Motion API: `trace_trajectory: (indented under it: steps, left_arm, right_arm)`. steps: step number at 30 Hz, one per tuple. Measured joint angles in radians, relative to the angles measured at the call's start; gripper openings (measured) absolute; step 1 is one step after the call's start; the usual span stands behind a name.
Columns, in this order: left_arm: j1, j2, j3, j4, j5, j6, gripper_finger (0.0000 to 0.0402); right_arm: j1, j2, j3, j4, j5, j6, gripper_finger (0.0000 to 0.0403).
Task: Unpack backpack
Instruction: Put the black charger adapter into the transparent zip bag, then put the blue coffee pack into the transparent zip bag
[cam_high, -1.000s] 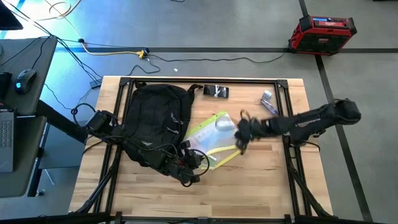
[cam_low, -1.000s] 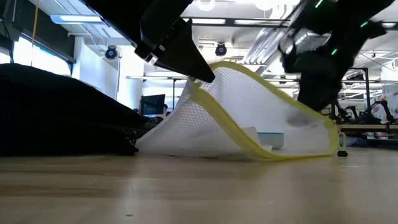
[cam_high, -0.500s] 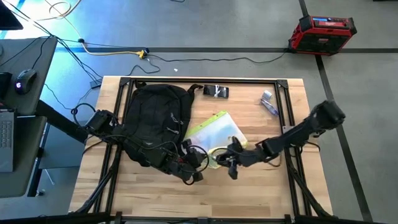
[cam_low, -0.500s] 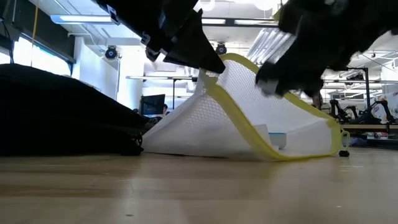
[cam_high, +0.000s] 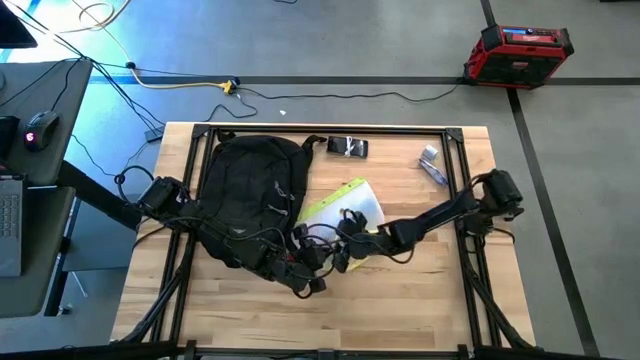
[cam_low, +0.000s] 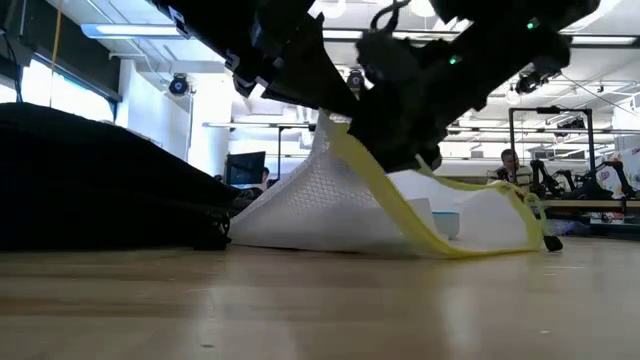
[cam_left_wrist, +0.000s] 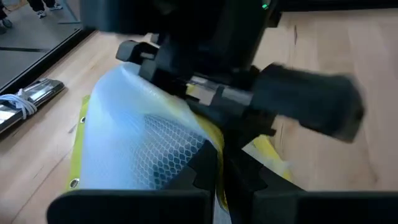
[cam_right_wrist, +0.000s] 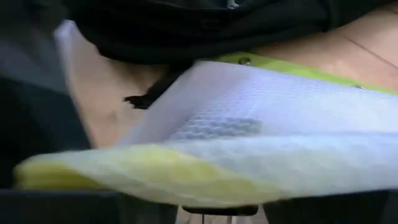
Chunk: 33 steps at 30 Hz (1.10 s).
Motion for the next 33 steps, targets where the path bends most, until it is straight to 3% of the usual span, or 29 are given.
trace_trajectory:
  steps: [6, 12, 24, 26, 29, 31, 33]
  left_arm:
    - [-0.001, 0.0, -0.002, -0.013, 0.004, 0.0, 0.0]
    - [-0.003, 0.0, -0.001, -0.01, 0.005, -0.003, 0.0]
    - [-0.004, 0.0, 0.0, -0.022, 0.007, -0.008, 0.0]
    - [-0.004, 0.0, 0.0, -0.022, 0.007, -0.008, 0.0]
    - [-0.003, 0.0, 0.0, -0.022, 0.005, -0.008, 0.0]
    - [-0.003, 0.0, 0.0, -0.023, 0.005, -0.008, 0.0]
    - [-0.003, 0.0, 0.0, -0.023, 0.004, -0.008, 0.0]
  right_arm:
    - [-0.016, 0.015, -0.001, -0.011, -0.01, 0.019, 0.0222]
    - [-0.004, -0.018, -0.003, -0.027, -0.021, -0.001, 0.0231]
    - [0.15, -0.26, -0.003, -0.423, -0.21, -0.049, 0.0233]
    - [0.189, -0.318, -0.003, -0.458, -0.138, -0.068, 0.0233]
    - [0.219, -0.426, -0.002, -0.568, 0.126, 0.021, 0.0233]
    - [0.201, -0.501, -0.002, -0.724, 0.301, 0.129, 0.0233]
    - [0.144, -0.579, -0.002, -0.922, 0.387, 0.278, 0.0233]
